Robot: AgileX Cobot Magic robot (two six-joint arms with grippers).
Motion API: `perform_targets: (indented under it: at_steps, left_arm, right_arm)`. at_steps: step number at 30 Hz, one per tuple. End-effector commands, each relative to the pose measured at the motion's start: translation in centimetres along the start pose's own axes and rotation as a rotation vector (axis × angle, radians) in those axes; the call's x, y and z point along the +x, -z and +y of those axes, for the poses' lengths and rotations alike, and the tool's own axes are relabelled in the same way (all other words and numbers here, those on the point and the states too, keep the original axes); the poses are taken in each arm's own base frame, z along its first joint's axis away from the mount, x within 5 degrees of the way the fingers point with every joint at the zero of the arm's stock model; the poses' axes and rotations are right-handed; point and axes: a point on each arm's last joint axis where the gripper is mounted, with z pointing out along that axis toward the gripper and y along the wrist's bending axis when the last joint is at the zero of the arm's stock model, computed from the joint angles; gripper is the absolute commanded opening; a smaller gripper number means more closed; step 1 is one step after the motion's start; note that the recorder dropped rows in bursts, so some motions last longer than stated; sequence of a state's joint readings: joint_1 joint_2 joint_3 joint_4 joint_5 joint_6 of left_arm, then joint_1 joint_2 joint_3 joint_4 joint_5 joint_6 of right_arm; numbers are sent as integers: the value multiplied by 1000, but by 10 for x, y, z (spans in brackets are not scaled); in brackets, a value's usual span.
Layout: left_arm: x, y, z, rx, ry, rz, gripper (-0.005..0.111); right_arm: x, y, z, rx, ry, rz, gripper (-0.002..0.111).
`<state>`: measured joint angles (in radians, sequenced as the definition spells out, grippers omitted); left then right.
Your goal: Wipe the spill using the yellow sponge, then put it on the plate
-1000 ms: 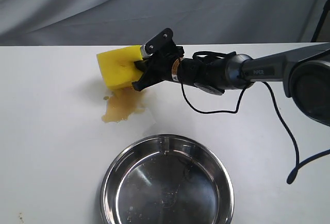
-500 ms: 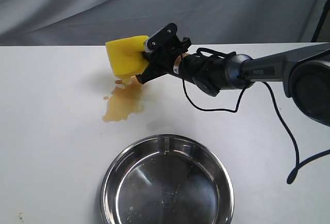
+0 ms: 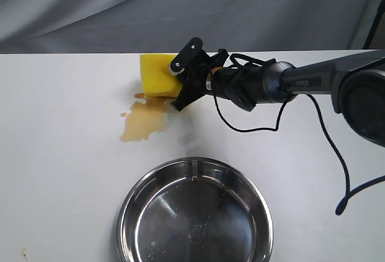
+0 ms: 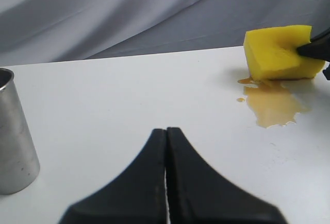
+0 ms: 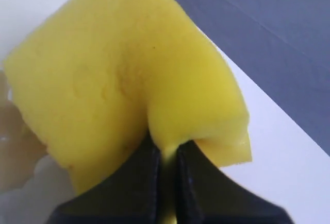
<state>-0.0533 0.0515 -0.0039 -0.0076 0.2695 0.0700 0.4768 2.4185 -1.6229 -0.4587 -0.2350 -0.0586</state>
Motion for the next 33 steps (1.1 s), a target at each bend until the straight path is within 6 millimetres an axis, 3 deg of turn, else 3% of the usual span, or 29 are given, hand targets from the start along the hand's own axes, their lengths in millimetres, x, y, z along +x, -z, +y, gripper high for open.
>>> perform_targets:
  at_steps: [1,5,11,15,22,33]
  left_arm:
    - [1,0,-1,7,8,-3,0]
    - [1,0,-1,7,8,-3,0]
    - [1,0,-1,7,8,-3,0]
    - [1,0,-1,7,8,-3,0]
    - [1,0,-1,7,8,-3,0]
    - [1,0,-1,7,8,-3,0]
  right_arm:
    - [0,0,24,-71,164,48,0]
    - [-7,-2,43,-110,216,22,0]
    - [23,-10,54,-134,199,189,0]
    - [16,-11,61,-147,215,133,0]
    - [3,-8,86,-203,387,112,0]
    - [-3,-2,103,-220,552,211,0]
